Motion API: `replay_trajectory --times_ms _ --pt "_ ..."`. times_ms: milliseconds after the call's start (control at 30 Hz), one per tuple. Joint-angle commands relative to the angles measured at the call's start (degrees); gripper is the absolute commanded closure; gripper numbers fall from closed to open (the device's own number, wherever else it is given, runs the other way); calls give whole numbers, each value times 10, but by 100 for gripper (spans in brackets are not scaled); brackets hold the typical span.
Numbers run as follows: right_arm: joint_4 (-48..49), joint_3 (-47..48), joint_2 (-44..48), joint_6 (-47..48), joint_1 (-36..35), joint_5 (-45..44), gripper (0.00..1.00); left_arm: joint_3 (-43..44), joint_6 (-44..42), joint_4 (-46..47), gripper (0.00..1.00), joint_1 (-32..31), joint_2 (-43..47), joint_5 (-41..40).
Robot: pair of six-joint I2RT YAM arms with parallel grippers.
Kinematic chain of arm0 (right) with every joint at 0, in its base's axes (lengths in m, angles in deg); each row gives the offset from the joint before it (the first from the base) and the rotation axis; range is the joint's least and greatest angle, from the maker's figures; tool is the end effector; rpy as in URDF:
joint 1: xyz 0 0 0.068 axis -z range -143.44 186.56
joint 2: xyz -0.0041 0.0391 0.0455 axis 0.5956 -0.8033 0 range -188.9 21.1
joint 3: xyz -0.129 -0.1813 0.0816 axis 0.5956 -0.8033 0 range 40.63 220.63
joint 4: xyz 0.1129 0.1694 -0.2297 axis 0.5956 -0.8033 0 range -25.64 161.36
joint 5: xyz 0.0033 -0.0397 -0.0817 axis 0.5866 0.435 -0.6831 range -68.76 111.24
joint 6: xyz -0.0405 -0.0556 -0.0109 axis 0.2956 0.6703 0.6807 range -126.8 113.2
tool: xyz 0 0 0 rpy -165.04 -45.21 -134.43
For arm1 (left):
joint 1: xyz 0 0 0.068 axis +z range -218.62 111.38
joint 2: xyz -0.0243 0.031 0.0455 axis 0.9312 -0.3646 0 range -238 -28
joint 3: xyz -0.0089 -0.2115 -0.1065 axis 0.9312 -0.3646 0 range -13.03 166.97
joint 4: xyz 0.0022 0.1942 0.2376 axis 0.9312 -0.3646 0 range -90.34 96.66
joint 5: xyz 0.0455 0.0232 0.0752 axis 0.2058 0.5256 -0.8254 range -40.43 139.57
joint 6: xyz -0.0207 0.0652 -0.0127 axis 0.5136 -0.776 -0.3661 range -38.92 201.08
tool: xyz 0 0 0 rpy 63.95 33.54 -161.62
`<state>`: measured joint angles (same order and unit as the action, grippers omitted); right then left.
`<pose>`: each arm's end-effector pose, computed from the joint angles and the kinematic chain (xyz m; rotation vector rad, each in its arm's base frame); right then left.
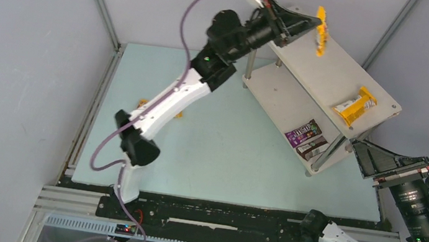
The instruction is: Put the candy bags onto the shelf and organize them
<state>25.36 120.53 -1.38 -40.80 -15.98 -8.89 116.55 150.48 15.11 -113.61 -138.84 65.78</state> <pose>0.0458 0.0131 0.5037 0.2267 1.4406 0.8889 0.3232 -0.3456 0.5350 0.0217 1.3424 -1.9011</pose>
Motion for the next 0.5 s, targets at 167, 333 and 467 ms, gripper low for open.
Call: replay_trajectory --times_ms 167,333,467 --pt "-7 18 -1 -19 3 -8 9 125 59 33 100 -44 -138 -67" --pt "-9 23 -12 -22 4 -5 9 92 70 49 100 -57 -153 -49" --pt "-9 23 -15 -26 5 1 10 -17 55 82 100 -57 -96 -30"
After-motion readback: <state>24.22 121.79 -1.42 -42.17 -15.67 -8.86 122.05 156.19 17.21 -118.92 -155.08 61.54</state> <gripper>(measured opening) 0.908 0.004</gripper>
